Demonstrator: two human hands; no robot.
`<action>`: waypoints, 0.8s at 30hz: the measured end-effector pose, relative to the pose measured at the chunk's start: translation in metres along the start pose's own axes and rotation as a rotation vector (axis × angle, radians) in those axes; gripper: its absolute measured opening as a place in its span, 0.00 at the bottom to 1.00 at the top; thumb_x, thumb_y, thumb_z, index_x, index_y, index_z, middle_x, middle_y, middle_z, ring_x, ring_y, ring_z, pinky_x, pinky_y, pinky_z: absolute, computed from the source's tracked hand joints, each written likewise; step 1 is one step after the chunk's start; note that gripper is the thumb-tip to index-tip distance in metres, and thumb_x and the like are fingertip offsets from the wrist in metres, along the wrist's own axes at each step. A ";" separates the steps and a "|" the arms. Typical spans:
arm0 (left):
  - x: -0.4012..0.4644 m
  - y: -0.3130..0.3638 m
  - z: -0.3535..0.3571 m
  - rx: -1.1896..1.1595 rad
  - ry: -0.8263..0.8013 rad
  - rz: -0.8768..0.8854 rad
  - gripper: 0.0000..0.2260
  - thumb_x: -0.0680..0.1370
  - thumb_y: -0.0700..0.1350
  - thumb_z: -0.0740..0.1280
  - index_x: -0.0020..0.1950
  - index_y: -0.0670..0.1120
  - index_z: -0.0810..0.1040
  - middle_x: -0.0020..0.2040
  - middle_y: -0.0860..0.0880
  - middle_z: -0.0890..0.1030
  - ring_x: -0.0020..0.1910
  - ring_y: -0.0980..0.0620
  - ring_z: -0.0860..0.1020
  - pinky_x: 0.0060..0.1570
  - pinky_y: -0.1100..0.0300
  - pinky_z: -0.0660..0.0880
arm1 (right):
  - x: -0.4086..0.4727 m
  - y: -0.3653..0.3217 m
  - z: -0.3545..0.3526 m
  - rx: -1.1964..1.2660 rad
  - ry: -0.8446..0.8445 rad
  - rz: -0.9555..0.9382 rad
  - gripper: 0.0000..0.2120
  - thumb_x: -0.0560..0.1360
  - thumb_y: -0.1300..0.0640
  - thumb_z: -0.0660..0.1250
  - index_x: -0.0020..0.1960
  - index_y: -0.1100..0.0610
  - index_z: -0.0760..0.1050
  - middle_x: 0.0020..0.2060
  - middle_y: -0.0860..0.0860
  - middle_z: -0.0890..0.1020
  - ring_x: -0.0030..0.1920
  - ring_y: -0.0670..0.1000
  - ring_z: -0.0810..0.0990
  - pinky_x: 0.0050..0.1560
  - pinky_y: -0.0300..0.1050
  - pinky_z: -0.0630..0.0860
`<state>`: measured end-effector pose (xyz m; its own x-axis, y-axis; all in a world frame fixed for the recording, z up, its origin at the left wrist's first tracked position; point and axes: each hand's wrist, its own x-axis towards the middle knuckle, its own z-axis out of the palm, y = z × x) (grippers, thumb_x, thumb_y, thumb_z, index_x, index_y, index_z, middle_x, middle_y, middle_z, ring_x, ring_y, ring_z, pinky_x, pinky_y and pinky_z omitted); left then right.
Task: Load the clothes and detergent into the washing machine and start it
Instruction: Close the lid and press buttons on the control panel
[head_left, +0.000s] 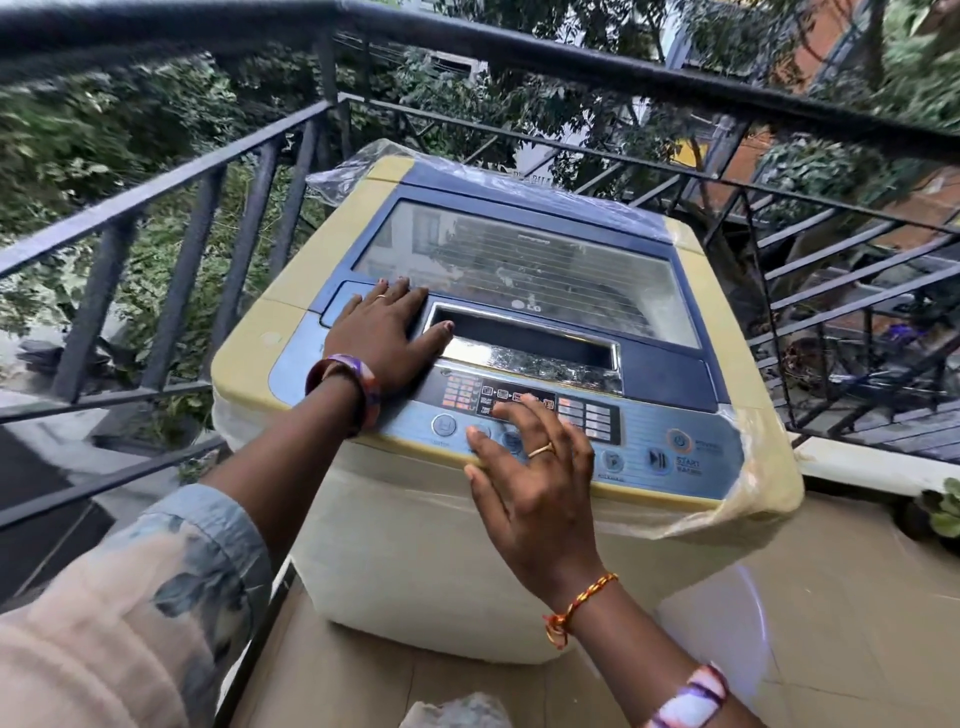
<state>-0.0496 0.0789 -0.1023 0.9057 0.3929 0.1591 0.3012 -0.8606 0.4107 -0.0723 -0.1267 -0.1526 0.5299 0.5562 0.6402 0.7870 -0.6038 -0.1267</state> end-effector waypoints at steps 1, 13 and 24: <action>-0.001 0.000 -0.002 -0.020 0.009 0.000 0.28 0.77 0.59 0.58 0.75 0.49 0.60 0.77 0.48 0.58 0.77 0.50 0.54 0.74 0.53 0.51 | 0.001 0.001 -0.003 0.043 0.009 0.011 0.14 0.74 0.50 0.61 0.57 0.52 0.77 0.59 0.53 0.78 0.65 0.52 0.68 0.65 0.51 0.60; 0.003 0.050 -0.005 -1.231 -0.243 0.063 0.16 0.79 0.40 0.54 0.53 0.31 0.78 0.41 0.49 0.86 0.41 0.56 0.83 0.47 0.65 0.79 | 0.086 0.063 -0.026 1.113 -0.306 0.440 0.16 0.75 0.57 0.53 0.50 0.56 0.80 0.47 0.50 0.84 0.53 0.50 0.81 0.58 0.41 0.75; 0.008 0.041 0.008 -1.317 -0.337 0.074 0.20 0.68 0.40 0.53 0.49 0.36 0.82 0.36 0.50 0.86 0.42 0.52 0.83 0.53 0.58 0.78 | 0.087 0.068 -0.010 1.161 -0.313 0.466 0.16 0.75 0.59 0.54 0.53 0.61 0.78 0.49 0.55 0.83 0.53 0.49 0.82 0.57 0.38 0.75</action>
<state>-0.0280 0.0439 -0.0913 0.9926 0.0990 0.0709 -0.0847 0.1432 0.9861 0.0241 -0.1247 -0.0978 0.7541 0.6332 0.1742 0.2380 -0.0163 -0.9711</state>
